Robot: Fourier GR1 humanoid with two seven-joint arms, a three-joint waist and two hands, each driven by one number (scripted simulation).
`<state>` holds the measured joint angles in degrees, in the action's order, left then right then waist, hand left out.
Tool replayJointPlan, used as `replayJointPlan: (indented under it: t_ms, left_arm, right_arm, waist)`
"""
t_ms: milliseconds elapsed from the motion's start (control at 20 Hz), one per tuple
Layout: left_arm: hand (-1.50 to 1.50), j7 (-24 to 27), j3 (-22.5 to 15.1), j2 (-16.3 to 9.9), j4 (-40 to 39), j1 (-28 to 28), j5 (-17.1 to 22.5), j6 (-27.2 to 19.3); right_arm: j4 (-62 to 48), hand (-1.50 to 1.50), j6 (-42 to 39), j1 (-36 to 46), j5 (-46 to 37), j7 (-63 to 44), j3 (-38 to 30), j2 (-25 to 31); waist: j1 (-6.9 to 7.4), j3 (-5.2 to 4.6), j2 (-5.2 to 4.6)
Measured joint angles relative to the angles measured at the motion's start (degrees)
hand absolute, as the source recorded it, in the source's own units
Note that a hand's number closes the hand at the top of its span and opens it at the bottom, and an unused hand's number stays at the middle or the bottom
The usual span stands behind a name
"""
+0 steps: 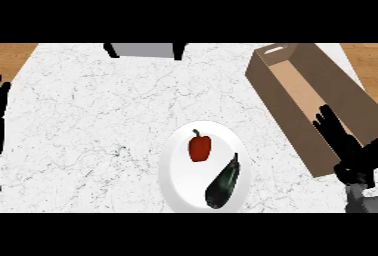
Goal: Pick the bell pepper from the plate and place it in the cardboard box
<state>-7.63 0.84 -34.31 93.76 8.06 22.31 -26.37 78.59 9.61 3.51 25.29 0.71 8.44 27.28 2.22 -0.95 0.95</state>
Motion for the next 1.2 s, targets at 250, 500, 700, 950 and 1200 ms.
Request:
replayJointPlan:
  t_ms: [250,500,700,950,1200]
  left_arm:
    - [0.0,0.8,-2.0,3.1,0.6,-1.5,0.9,2.1]
    - [0.0,0.5,-6.5,6.6,1.1,-2.0,2.0,4.6]
    - [0.0,1.4,-8.6,8.8,0.7,-2.8,2.0,5.9]
    - [0.0,1.3,-10.2,10.4,0.8,-3.0,1.4,6.4]
    - [0.0,1.1,-10.7,11.0,0.2,-2.1,0.8,6.3]
  right_arm:
    - [7.6,1.5,10.4,0.4,-3.5,0.7,-3.0,-2.0]
    - [8.9,-1.5,23.4,-3.2,-15.5,-0.2,-0.5,-1.2]
    - [13.2,-1.5,32.9,-6.0,-26.3,0.5,4.3,-2.8]
    - [18.7,-1.5,32.6,-6.2,-37.9,-9.9,11.9,1.9]
    - [24.0,-1.5,20.8,-3.6,-41.7,-24.7,17.7,9.0]
  waist:
    - [-2.62,-0.24,0.08]
    - [-3.48,-0.55,-0.26]
    - [-3.16,-0.43,-0.12]
    - [-2.61,0.17,-0.45]
    - [-2.13,0.35,-0.68]
